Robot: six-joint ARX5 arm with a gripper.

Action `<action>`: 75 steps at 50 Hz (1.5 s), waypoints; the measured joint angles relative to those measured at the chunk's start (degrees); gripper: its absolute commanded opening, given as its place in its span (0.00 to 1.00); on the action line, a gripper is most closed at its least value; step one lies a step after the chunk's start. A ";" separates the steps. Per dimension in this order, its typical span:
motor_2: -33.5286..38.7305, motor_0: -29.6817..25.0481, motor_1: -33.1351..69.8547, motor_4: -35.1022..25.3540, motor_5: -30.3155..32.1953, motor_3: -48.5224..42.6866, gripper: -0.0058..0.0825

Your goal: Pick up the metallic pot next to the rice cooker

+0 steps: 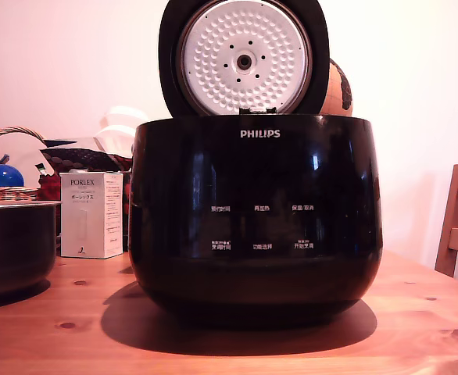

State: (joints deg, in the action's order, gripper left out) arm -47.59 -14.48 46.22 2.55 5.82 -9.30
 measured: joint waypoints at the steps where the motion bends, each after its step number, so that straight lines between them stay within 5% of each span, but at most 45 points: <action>1: 0.00 0.00 0.00 0.00 0.00 0.04 0.04; 24: 0.00 0.87 0.00 0.46 3.06 -0.42 0.04; 38: -2.10 2.47 0.72 -13.16 19.61 -21.14 0.04; 39: -2.60 2.47 1.01 -13.62 26.43 -22.77 0.04; 49: -6.19 2.47 5.38 -14.73 37.97 -34.97 0.05; 52: -6.19 2.49 7.21 -14.51 38.07 -36.89 0.12; 58: -6.19 2.99 11.72 -14.08 41.29 -38.34 0.45; 62: -6.19 3.58 14.16 -11.50 41.44 -37.92 0.57; 75: -6.19 3.76 19.98 -4.11 41.53 -32.26 0.72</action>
State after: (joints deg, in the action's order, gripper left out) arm -53.78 -10.72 66.19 -1.56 47.35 -41.56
